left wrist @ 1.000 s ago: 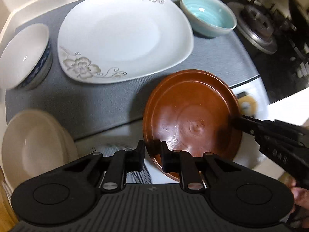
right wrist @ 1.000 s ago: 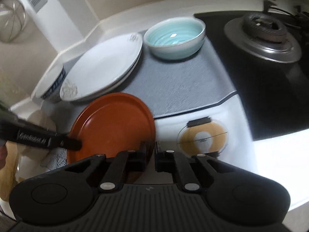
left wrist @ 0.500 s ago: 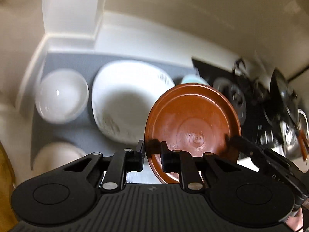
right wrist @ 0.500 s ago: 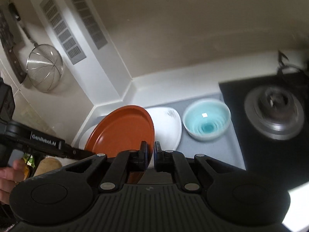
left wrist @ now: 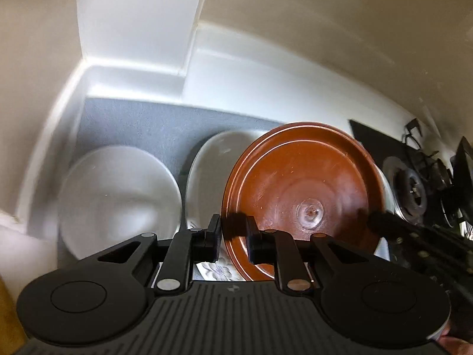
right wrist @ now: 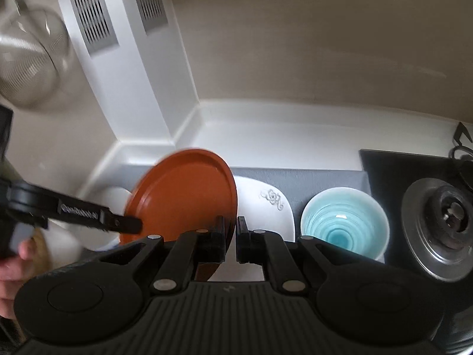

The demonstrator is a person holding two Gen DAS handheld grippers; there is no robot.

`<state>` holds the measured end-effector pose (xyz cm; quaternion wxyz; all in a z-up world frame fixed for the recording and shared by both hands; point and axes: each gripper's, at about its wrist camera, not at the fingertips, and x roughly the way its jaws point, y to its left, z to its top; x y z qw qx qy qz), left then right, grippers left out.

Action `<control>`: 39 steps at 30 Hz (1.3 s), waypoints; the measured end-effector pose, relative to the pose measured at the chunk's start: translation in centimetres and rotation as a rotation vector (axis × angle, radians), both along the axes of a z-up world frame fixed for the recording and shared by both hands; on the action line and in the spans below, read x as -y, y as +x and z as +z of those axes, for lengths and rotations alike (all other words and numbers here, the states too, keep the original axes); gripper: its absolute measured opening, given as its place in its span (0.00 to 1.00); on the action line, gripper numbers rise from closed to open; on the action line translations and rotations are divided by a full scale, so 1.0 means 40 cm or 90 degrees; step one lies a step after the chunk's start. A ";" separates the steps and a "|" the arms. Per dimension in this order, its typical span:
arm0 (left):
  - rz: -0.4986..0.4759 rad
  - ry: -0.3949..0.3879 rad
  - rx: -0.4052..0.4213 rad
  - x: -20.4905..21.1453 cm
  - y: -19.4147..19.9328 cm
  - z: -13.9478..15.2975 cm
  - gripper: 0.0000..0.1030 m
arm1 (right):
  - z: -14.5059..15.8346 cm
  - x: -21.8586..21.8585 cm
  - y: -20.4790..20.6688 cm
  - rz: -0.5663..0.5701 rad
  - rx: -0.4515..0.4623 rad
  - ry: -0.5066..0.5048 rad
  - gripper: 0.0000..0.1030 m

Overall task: Organize plates and bowls
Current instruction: 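Carry the brown plate onto the stacked white plates and open both grippers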

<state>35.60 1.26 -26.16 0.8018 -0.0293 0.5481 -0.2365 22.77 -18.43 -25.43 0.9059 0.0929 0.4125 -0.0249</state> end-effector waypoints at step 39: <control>0.034 0.054 0.067 0.052 -0.044 -0.030 0.07 | -0.141 0.082 -0.003 0.059 0.004 0.160 0.02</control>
